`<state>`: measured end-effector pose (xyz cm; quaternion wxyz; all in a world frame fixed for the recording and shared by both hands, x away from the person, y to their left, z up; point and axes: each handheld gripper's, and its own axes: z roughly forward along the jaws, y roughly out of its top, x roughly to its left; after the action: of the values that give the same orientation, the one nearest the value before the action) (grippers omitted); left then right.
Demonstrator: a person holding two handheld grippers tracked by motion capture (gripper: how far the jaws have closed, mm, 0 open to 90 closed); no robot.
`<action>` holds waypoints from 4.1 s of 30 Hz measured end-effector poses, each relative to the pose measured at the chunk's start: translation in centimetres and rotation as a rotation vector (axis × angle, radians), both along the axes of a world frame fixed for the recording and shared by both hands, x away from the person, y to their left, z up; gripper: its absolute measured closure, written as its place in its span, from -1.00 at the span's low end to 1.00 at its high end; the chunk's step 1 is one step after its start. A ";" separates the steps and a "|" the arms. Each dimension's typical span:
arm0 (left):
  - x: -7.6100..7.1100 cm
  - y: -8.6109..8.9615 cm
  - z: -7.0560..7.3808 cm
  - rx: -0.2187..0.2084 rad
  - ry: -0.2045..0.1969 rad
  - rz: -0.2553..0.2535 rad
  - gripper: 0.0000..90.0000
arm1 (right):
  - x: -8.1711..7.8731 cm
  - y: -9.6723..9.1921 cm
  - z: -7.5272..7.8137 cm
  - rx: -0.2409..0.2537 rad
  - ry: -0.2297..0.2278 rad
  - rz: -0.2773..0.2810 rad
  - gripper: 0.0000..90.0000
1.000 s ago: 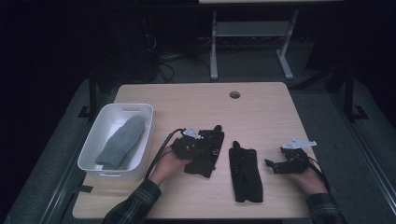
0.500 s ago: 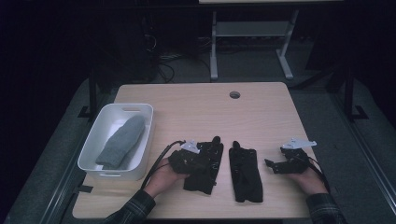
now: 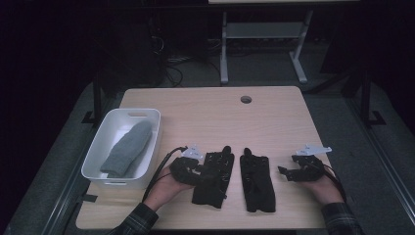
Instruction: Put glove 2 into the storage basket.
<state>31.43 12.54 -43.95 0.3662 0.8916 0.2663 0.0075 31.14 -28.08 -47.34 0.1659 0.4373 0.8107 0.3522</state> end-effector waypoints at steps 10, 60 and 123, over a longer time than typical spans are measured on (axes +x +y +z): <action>0.3 1.2 -1.1 0.020 0.045 0.085 -0.16 | -3.1 2.0 1.4 0.041 0.062 0.175 1.00; 2.1 0.3 0.9 -0.182 0.092 0.119 0.89 | -2.1 8.2 0.8 0.036 0.107 0.342 1.00; -0.2 -10.7 -0.5 -0.143 0.128 -0.198 0.98 | 1.5 3.3 0.3 -0.006 -0.001 0.051 -0.46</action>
<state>31.21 1.89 -44.48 0.4098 0.8839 0.1996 -0.1044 32.64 -24.74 -47.06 0.1584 0.4159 0.8226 0.3541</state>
